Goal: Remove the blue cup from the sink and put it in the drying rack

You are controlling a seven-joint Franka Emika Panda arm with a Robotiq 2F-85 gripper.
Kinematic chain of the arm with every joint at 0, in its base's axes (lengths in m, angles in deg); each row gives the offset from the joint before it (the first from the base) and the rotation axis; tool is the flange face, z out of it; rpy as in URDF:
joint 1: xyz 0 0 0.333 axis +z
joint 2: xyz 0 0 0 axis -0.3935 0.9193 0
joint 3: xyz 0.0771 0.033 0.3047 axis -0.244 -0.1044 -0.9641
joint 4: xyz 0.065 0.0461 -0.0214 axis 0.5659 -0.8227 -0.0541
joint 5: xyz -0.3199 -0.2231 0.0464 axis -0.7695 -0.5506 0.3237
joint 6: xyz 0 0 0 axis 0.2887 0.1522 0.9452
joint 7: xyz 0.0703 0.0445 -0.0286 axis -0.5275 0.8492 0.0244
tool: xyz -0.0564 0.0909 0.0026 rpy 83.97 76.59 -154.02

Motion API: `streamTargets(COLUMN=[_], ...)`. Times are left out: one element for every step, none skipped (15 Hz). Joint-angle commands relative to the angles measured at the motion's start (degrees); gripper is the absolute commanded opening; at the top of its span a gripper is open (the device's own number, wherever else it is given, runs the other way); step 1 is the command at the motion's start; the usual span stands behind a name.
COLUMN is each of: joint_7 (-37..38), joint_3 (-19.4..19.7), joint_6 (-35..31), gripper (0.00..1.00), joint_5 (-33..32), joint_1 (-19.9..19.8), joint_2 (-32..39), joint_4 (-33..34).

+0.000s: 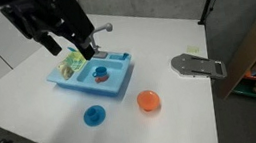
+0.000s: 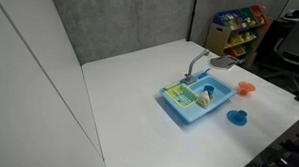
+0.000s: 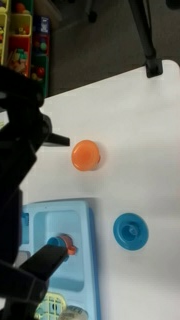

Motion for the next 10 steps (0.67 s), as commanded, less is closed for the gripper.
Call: streamTargets(joint_7=[-0.2,-0.2,-0.1,-0.1,0.0,0.4,0.6,1.2,1.5,2.2], joint_3=[-0.3,-0.3,-0.4,-0.5,-0.7,-1.1,-1.6,-2.2,-2.7,-3.4], joint_6=[0.1,0.1,0.4,0.7,0.7,0.5,0.5,0.7,0.8,0.8], gripper=[1.00,1.00,1.00,1.00,1.00,1.00,1.00,1.00,1.00,1.00], joint_5=[0.2,0.2,0.2,0.6,0.8,0.9,1.1,1.4,1.6,2.0], joint_1=[-0.2,-0.2,-0.2,0.2,0.5,0.8,1.4,1.9,2.5,3.2], joint_2=[0.0,0.0,0.4,1.0,1.5,2.2,3.0,4.1,5.0,6.6], joint_4=[0.1,0.1,0.3,0.6,0.9,1.3,1.7,2.4,2.9,3.9])
